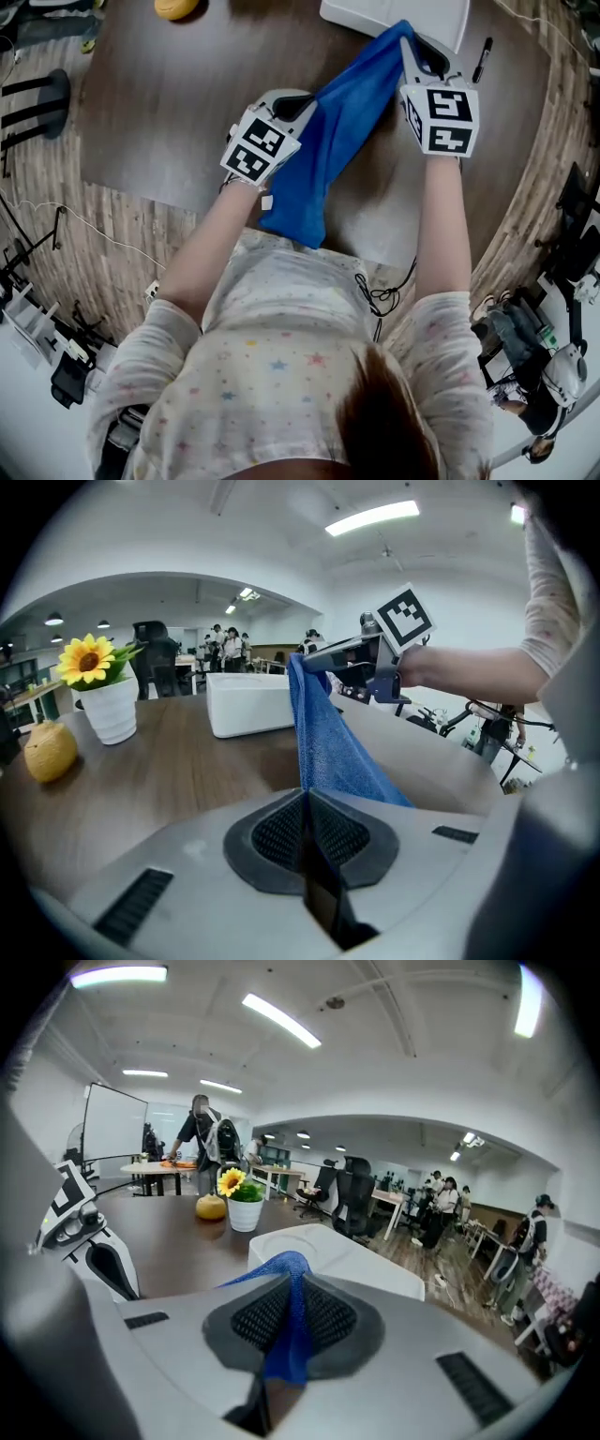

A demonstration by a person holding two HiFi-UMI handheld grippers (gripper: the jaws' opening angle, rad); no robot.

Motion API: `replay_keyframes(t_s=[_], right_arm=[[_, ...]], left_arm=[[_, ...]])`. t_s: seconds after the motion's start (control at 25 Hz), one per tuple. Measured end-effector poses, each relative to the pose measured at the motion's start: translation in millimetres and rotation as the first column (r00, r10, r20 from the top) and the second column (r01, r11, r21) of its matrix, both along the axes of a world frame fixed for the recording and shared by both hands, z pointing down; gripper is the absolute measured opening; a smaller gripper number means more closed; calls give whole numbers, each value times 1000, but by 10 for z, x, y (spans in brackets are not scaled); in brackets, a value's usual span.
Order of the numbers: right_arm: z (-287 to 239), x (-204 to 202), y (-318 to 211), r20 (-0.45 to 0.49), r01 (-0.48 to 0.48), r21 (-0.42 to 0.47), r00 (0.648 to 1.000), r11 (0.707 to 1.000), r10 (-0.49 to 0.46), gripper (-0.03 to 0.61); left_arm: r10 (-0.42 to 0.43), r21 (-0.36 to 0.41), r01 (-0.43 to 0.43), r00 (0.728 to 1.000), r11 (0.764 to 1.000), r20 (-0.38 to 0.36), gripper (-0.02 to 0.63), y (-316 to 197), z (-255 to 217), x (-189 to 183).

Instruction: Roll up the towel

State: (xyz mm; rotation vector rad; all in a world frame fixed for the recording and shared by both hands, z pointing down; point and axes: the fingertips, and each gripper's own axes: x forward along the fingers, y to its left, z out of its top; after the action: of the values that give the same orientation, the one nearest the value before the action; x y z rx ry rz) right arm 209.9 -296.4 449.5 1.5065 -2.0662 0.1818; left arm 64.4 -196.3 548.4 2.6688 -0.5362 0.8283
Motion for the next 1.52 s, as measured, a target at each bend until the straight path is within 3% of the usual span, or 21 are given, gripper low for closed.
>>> replay_keyframes(t_s=[0.16,0.24,0.32,0.4,0.56,0.72,0.96,1.24,1.36,1.52], right_arm=[[-134,-308,-207,-63,106,54,993,993,-102,37],[-62,-448,-294,-106,153,46,983,987,-148,44],[9,-560,-346,-122,186,32,976,982,-180,90],[-13,-603,-346,-108,190,39,977,981,-185,130],[-95,-538,-180,-56,154,45,987,987,-151,137],[3,-467,193,-16,107,-4,994,994,-107,135],[314,-578,1116,65,2,-127,998,992,7,131],[837,-922,2289,90,-111,-301,985,947,144,121],[973,-1147,2635,40,-128,-344,988,930,151,118],[1113,-1414,2958,70,-176,-395,973,901,221,117]], left_arm=[[-86,35,87,996,996,-29,20,-80,-72,-179],[-137,19,137,990,990,-15,20,-121,11,-287],[-181,-13,181,983,983,13,20,-160,136,-380],[-214,-30,214,977,976,23,21,-198,208,-444],[-228,-43,227,973,973,-24,23,-223,169,-506],[-194,-46,193,981,980,-29,23,-145,137,-617],[-79,-73,77,996,994,-30,23,310,94,-874],[35,-112,-39,999,993,-30,23,970,137,-1133],[79,-111,-82,996,990,-30,23,1183,159,-1230],[158,-107,-159,987,981,-24,25,1475,193,-1327]])
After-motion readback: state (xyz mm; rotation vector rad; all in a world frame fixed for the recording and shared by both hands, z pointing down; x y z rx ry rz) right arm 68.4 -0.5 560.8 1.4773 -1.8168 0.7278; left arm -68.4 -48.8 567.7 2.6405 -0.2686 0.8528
